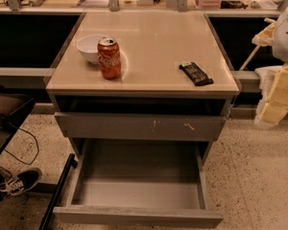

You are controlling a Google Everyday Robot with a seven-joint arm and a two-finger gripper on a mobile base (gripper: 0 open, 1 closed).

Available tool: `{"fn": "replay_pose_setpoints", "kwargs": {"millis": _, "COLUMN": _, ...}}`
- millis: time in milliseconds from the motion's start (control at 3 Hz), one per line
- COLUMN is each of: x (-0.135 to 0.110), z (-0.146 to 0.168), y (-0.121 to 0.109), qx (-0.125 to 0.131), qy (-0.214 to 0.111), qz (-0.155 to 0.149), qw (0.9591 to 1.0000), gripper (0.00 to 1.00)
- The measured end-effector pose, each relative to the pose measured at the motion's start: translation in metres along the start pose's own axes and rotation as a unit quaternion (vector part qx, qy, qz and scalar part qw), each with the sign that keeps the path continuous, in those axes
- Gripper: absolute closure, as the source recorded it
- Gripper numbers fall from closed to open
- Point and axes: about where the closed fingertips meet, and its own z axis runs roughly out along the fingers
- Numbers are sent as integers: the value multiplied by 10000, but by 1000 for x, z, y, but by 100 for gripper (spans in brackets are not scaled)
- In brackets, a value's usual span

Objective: Place rxbar chocolate into middle drawer

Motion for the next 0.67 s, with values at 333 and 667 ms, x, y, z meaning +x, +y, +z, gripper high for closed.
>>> {"fn": "replay_pose_setpoints", "kwargs": {"millis": 333, "x": -1, "z": -2, "y": -2, "qx": 54, "qy": -37, "qz": -8, "qw": 10000, "gripper": 0}}
{"fn": "replay_pose_setpoints", "kwargs": {"millis": 667, "x": -6, "z": -2, "y": -26, "qx": 218, "qy": -102, "qz": -81, "qw": 9997, "gripper": 0}}
